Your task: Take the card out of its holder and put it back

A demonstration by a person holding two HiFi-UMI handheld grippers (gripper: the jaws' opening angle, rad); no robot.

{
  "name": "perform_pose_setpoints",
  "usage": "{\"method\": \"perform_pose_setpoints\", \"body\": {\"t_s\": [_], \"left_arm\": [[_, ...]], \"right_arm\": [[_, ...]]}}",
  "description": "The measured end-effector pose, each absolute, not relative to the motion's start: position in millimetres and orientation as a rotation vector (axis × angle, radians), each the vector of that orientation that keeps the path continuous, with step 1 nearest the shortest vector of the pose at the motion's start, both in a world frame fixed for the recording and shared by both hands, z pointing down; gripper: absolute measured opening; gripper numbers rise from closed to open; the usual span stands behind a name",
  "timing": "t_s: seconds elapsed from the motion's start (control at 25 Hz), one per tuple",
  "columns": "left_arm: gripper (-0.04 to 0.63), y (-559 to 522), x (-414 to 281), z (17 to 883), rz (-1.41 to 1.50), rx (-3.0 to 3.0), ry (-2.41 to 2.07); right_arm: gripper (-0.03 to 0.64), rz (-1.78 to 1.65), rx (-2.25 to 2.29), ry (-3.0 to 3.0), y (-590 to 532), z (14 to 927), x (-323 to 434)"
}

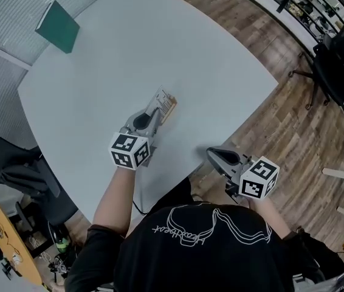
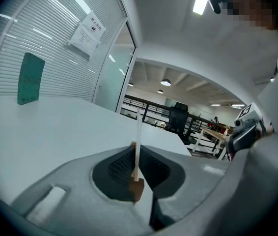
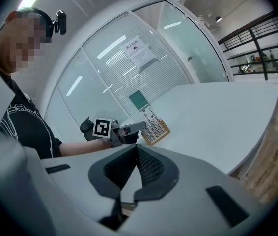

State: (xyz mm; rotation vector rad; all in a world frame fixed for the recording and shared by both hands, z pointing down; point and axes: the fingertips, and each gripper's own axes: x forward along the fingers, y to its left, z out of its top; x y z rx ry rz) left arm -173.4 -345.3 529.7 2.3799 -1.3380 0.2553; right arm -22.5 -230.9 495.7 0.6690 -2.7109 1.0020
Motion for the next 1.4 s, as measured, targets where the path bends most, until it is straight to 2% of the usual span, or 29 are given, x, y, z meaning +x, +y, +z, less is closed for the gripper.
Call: {"method": "perform_pose_setpoints", "body": {"t_s": [0.8,1.16,1.4], "left_arm": [[0.026,-337,-180,490,0.202,2.433,-1.460],[0.025,-304,-181,428,0.054,2.493,-1.508],[0.026,-238,-152,397,0.049,2.464,-1.441]], "right_arm": [[0.009,1.047,0.743,-2.666,-223,503,-10],[0.009,0.936,0.794,-2.723,-205,469,6],[0.009,0.851,0.727,-2.865,-176,421,8]]}}
